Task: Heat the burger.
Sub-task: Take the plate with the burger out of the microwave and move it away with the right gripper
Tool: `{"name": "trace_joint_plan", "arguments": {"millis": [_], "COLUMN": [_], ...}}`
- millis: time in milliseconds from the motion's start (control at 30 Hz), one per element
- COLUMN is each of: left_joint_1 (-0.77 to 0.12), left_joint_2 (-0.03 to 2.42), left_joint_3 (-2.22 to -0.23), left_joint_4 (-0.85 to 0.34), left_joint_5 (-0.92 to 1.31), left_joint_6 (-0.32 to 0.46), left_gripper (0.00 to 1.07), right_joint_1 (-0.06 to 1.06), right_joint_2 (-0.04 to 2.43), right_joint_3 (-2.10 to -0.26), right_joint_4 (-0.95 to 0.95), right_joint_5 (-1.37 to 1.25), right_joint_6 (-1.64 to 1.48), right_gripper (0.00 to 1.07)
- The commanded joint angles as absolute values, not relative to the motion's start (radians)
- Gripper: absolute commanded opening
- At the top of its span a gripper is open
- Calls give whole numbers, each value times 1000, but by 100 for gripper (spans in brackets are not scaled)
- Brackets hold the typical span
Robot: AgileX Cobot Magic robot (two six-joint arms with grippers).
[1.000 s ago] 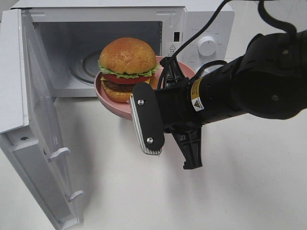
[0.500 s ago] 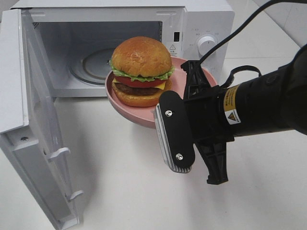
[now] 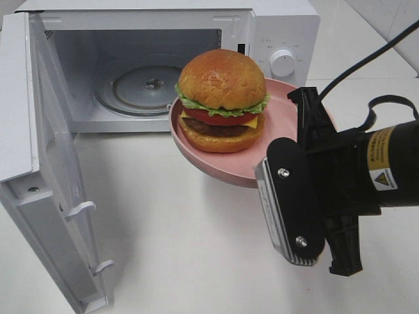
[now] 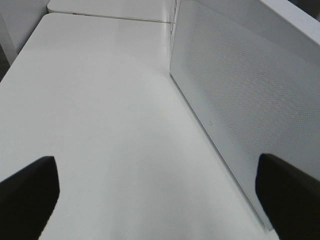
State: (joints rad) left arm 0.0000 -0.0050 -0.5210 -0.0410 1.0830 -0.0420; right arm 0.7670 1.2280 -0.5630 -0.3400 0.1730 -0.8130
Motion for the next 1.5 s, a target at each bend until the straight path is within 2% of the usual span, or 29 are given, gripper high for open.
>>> {"name": "trace_joint_plan", "arguments": {"millis": [33, 867, 1500], "left_joint_1": [1, 1, 1], "left_joint_2": [-10, -10, -10], "left_joint_3": [-520, -520, -520], "left_joint_4": [-46, -46, -46], "left_joint_5": [1069, 1069, 1069], "left_joint_6": [-41, -41, -41], "left_gripper": [100, 100, 100], "right_joint_1": [771, 771, 771], "right_joint_2": [1181, 859, 694], "right_joint_3": [-557, -470, -470], "right_joint_4": [-376, -440, -615], "right_joint_5": [143, 398, 662], "right_joint_6": [-814, -723, -423], "right_gripper": [0, 0, 0]}}
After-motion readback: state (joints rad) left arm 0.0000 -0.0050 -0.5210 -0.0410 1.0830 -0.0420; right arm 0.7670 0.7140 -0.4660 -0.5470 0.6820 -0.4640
